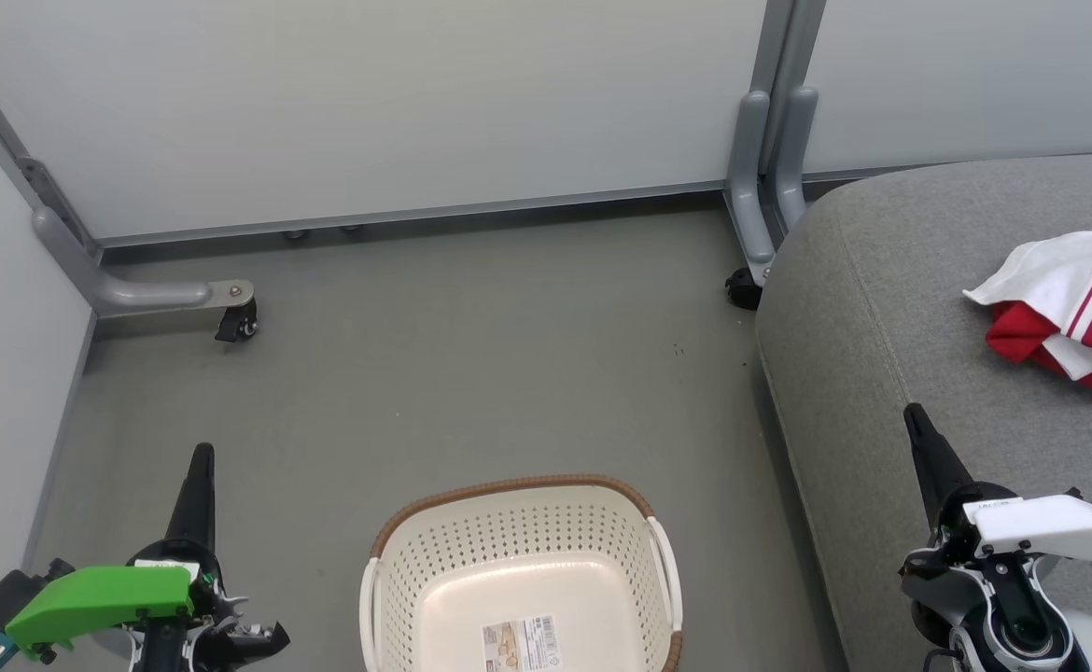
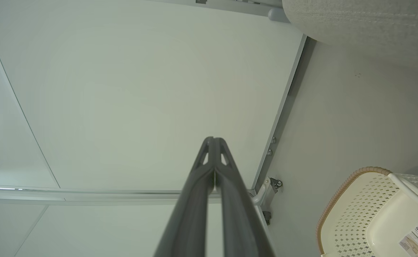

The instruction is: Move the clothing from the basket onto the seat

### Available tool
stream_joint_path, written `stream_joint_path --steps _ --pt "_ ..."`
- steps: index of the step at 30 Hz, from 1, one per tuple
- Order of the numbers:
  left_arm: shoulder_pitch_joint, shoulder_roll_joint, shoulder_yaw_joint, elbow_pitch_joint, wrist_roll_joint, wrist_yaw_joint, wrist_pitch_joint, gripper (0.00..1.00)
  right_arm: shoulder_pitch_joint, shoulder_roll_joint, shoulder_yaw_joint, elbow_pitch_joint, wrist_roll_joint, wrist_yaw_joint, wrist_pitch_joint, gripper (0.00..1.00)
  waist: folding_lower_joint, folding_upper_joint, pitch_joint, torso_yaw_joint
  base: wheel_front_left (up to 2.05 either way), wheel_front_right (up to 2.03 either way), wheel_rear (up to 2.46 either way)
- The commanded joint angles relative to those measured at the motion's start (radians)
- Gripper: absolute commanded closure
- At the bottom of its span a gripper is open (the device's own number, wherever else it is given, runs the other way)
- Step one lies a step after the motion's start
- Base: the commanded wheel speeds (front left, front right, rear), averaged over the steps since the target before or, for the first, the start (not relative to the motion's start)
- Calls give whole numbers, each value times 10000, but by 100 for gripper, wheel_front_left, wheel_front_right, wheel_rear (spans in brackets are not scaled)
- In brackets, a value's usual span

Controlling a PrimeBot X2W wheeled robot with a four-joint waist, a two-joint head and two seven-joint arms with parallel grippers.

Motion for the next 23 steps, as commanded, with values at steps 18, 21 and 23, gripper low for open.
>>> stream_joint_path --steps 18,21,23 --pt "-432 -28 233 132 -1228 -96 370 100 -273 36 -257 132 1253 4 404 100 0 0 84 -21 0 0 0" --pt "-420 -36 243 134 -1207 -94 380 100 -249 43 -268 132 1237 4 397 100 0 0 84 -21 0 0 0" --pt "-420 -42 249 130 -1197 -94 388 100 -250 48 -276 133 1226 4 407 100 0 0 84 -21 0 0 0"
